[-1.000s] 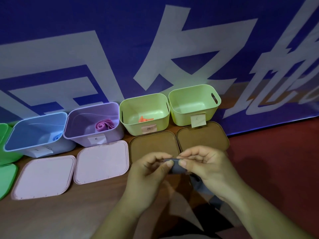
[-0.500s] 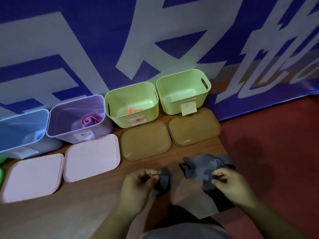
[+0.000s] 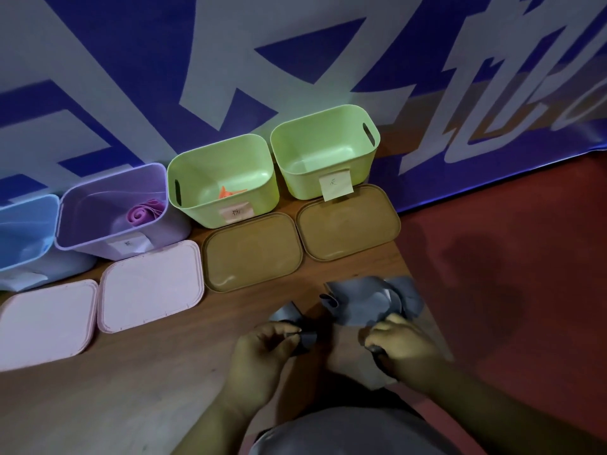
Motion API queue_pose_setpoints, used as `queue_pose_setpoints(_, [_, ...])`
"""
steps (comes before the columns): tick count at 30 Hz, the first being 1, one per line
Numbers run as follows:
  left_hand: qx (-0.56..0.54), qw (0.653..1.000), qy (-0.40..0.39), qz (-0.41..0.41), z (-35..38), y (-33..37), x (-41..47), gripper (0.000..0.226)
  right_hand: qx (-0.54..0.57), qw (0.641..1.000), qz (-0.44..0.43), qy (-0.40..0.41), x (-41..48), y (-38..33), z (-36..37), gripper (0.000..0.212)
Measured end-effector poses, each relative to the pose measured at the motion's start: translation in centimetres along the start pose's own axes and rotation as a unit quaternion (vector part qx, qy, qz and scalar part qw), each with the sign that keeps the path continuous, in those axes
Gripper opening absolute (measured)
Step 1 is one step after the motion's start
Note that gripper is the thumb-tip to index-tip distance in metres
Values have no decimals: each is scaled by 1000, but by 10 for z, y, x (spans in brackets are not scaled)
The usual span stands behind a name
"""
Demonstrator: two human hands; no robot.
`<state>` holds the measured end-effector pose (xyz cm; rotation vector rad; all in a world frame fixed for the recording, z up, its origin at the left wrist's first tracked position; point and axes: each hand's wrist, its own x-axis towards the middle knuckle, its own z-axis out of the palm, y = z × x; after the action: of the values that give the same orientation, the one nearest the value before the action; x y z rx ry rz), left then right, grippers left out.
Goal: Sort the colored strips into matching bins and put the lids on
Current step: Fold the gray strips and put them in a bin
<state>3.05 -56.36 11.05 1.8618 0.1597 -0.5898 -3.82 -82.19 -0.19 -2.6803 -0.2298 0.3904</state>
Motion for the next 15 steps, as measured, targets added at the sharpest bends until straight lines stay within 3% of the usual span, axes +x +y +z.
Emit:
queue_pose_setpoints(3, [-18, 1000, 9, -2, 5, 3, -5, 34, -13, 1000, -4, -19, 10, 2, -8, 11])
queue_pose_setpoints(7, [-33, 999, 25, 6, 7, 6, -9, 26, 103, 993, 59, 27, 14, -7, -35, 25])
queue_pose_setpoints(15, [-69, 991, 44, 106, -9, 54, -29, 17, 293, 947, 68, 114, 25, -54, -119, 9])
